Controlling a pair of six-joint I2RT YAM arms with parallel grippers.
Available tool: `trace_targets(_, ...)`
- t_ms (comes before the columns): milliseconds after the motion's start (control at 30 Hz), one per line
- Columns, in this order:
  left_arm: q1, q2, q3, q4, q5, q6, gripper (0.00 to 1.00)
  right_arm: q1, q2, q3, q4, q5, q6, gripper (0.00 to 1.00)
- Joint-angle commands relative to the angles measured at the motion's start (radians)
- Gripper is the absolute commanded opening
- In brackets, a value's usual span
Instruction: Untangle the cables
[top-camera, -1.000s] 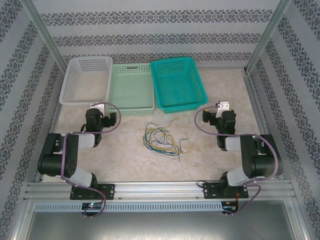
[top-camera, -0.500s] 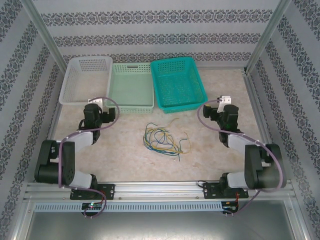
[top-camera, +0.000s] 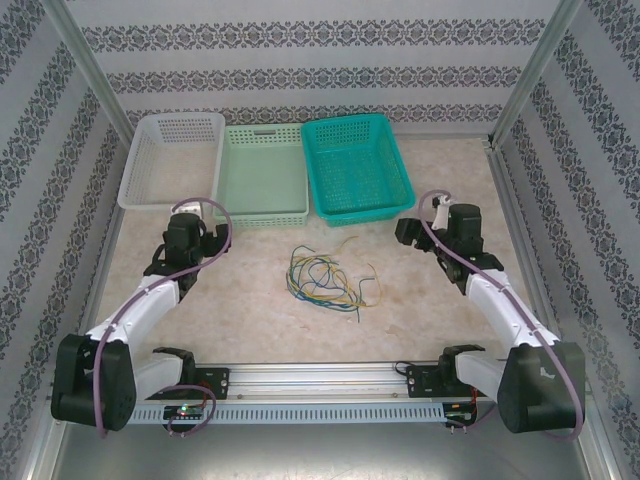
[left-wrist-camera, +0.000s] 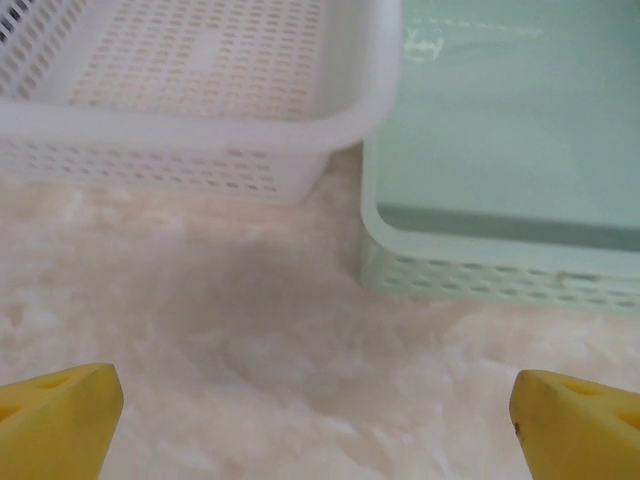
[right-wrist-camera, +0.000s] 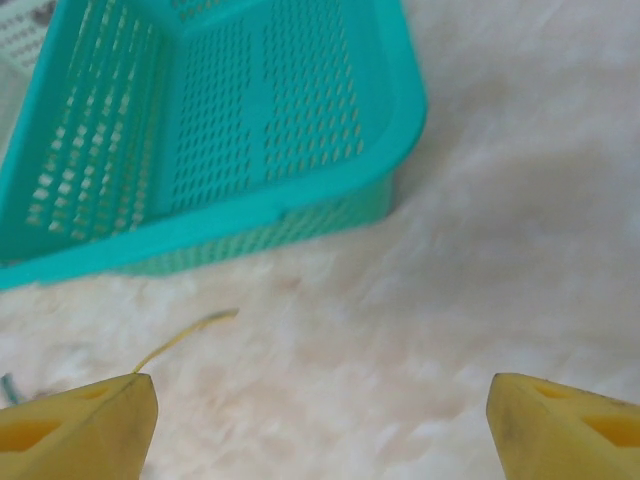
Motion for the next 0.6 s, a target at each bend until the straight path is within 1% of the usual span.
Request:
trace_targets(0, -0.070, -0.067, 0.010, -0.090, 0.004, -0.084, 1.00, 0.067, -0.023, -0.009, -0.170, -0.107, 0.150, 0.83)
trace_targets(133, -0.189, -0.090, 0.037, -0.130, -0.064, -0.053, 1.00, 0.174, -0.039, -0.045, -0.251, -0.050, 0.229, 0.79)
trace_targets(233, -0.242, -0.092, 0.044, -0.122, -0.057, -0.047, 1.00, 0.247, -0.055, -0.063, -0.322, 0.015, 0.286, 0.77)
trace_targets(367, -0.274, -0.096, 0.034, -0.040, 0.023, -0.031, 1.00, 0.300, -0.090, -0.114, -0.339, 0.049, 0.342, 0.74)
trace_targets(500, -0.301, -0.067, 0.042, 0.055, 0.157, 0.010, 1.00, 0.342, -0.111, -0.163, -0.325, 0.064, 0.390, 0.71)
trace_targets(567, -0.324, -0.042, 0.051, 0.085, 0.187, 0.029, 1.00, 0.364, -0.100, -0.173, -0.315, 0.088, 0.401, 0.70)
